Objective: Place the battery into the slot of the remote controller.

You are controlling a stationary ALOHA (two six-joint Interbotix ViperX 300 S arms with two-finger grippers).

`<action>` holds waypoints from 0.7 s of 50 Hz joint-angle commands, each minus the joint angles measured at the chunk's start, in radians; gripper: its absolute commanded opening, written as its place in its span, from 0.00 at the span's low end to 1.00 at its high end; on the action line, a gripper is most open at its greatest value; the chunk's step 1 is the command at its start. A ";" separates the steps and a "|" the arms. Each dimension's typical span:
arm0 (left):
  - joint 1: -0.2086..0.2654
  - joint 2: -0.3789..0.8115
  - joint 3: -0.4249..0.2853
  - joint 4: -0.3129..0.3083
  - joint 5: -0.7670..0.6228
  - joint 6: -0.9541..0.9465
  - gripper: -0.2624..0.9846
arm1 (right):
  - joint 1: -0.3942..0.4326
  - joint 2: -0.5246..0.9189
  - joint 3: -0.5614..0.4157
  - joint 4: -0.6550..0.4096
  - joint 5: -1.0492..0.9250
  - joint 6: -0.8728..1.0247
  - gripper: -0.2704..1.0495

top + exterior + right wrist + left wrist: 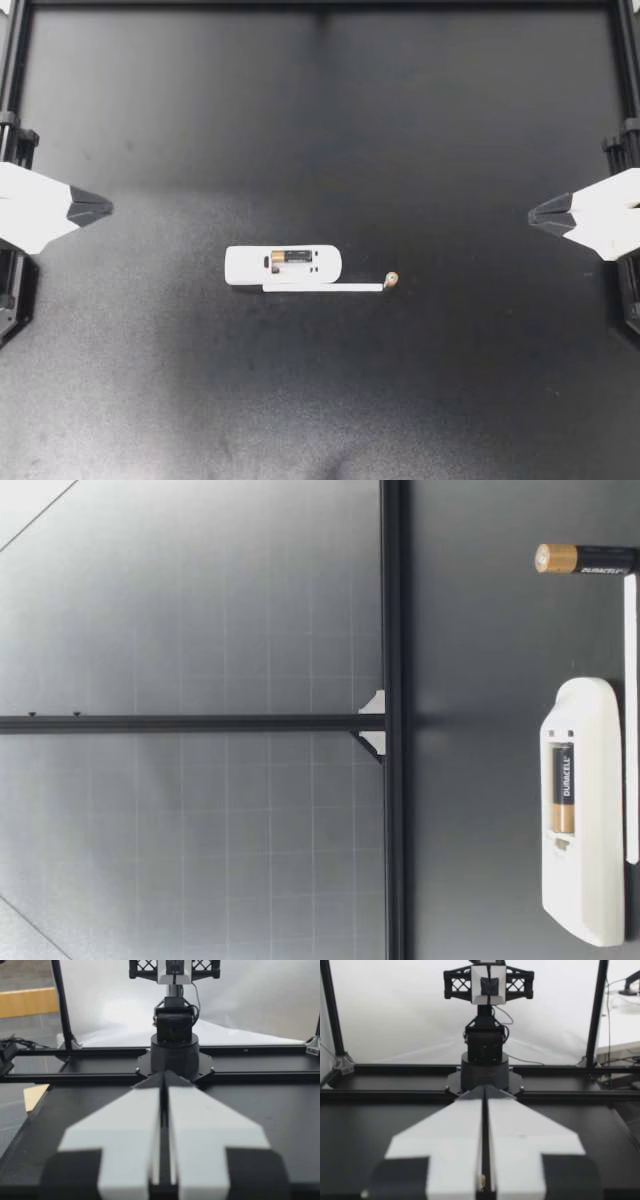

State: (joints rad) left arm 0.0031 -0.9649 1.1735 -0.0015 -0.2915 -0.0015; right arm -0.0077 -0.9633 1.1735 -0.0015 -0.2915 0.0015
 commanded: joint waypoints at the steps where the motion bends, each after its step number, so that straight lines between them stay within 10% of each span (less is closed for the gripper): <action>1: 0.009 0.003 -0.023 -0.002 -0.018 0.006 0.08 | -0.002 0.011 -0.015 0.000 -0.014 -0.002 0.08; 15: 0.009 0.015 -0.002 -0.002 -0.049 0.005 0.08 | -0.011 0.192 -0.089 -0.002 0.038 0.003 0.07; 35: 0.009 0.043 0.003 -0.002 -0.048 0.003 0.08 | -0.044 0.626 -0.433 -0.005 0.696 0.002 0.10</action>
State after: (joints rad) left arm 0.0107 -0.9296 1.1888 -0.0015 -0.3313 0.0031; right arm -0.0383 -0.3881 0.8038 -0.0031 0.3037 0.0046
